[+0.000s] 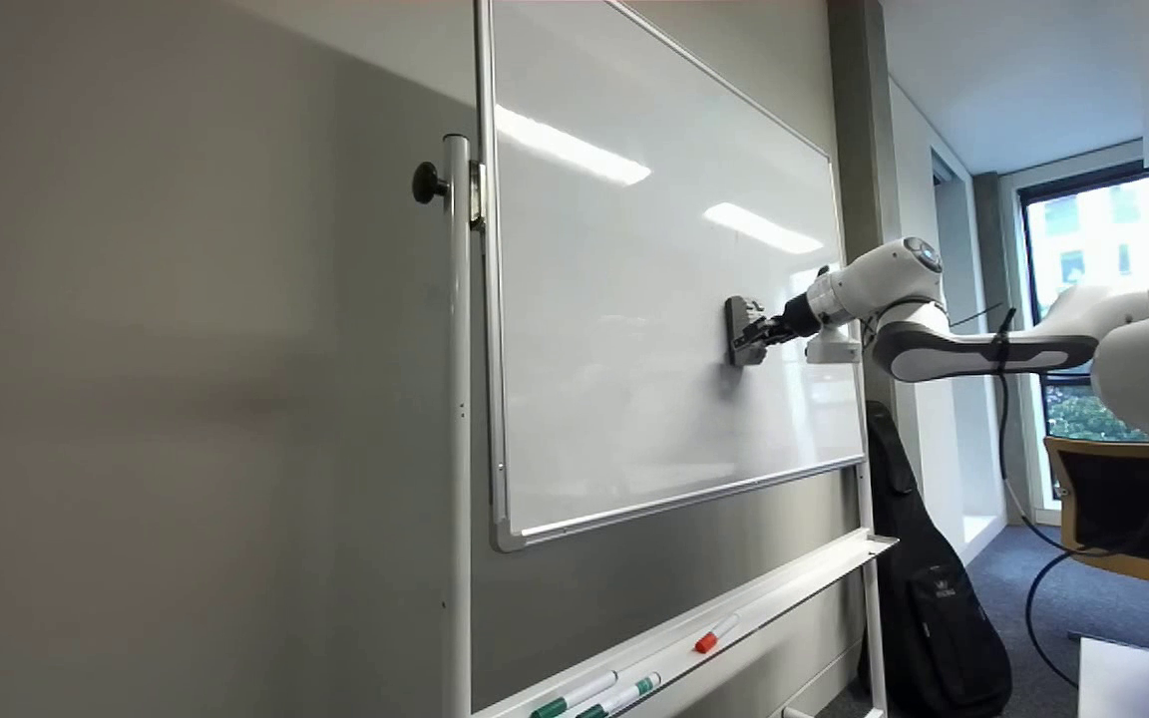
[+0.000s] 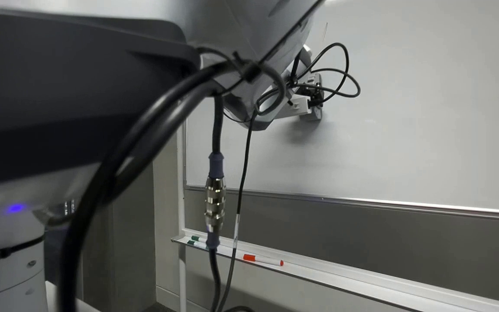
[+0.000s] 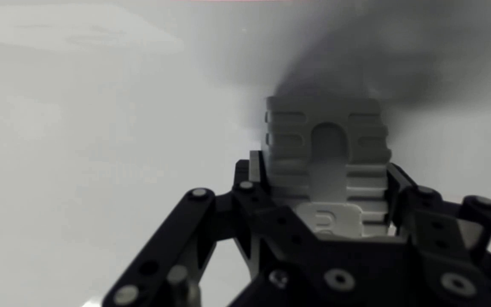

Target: Wipe the white board with the grey eraser

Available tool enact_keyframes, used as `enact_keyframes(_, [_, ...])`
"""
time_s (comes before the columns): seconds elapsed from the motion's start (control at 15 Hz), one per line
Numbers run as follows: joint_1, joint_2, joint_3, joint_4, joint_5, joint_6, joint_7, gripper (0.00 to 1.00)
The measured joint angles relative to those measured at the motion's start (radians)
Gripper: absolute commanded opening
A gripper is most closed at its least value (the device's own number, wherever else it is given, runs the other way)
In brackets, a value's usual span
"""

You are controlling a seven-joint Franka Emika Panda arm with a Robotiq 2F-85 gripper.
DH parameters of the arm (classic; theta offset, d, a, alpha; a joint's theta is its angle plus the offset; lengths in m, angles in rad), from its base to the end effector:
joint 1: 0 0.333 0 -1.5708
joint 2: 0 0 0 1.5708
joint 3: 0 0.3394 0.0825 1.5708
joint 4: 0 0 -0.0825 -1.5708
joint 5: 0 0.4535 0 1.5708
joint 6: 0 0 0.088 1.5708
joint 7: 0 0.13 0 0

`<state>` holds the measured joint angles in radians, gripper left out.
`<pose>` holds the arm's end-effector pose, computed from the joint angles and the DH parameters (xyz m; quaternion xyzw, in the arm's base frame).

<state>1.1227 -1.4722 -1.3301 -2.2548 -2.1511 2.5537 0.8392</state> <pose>0.5303 -0.2579 0.4797 0.7968 -0.0650 0.5984 0.0529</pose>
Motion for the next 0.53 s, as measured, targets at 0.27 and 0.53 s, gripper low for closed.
enact_keyframes(0.27, [0.004,0.001,0.055,0.064,0.005,-0.002,-0.008,0.38])
enact_keyframes(0.53, [0.025,0.005,0.116,0.123,0.005,-0.003,-0.012,0.38])
